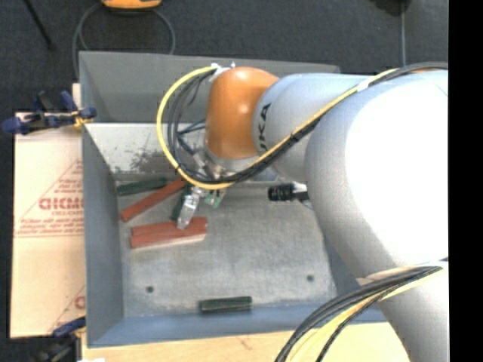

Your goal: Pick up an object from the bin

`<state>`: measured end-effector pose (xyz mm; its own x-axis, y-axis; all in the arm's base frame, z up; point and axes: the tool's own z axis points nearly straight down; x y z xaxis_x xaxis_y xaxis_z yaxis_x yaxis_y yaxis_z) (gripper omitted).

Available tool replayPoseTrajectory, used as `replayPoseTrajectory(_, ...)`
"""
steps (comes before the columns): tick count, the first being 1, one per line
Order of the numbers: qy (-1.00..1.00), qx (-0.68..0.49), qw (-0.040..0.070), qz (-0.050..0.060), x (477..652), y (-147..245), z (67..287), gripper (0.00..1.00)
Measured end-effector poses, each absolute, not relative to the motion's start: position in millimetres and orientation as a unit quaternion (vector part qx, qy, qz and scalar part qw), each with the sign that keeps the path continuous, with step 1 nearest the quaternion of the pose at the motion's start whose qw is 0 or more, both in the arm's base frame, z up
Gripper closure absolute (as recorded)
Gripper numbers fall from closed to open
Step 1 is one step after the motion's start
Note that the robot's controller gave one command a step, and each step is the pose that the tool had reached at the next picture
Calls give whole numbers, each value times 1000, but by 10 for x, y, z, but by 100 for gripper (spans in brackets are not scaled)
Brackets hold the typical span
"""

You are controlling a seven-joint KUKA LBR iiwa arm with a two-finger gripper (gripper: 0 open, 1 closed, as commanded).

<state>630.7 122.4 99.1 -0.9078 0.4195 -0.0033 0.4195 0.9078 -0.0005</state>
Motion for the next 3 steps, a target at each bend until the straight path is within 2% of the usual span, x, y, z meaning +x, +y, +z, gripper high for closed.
replayPoseTrajectory(1, 972, 234, 14, 4, 6166, 1300, 973, 0)
replayPoseTrajectory(2, 970, 245, 7, 8, 6142, 1385, 982, 100)
replayPoseTrajectory(3, 969, 245, 11, 4, 6140, 1329, 930, 0)
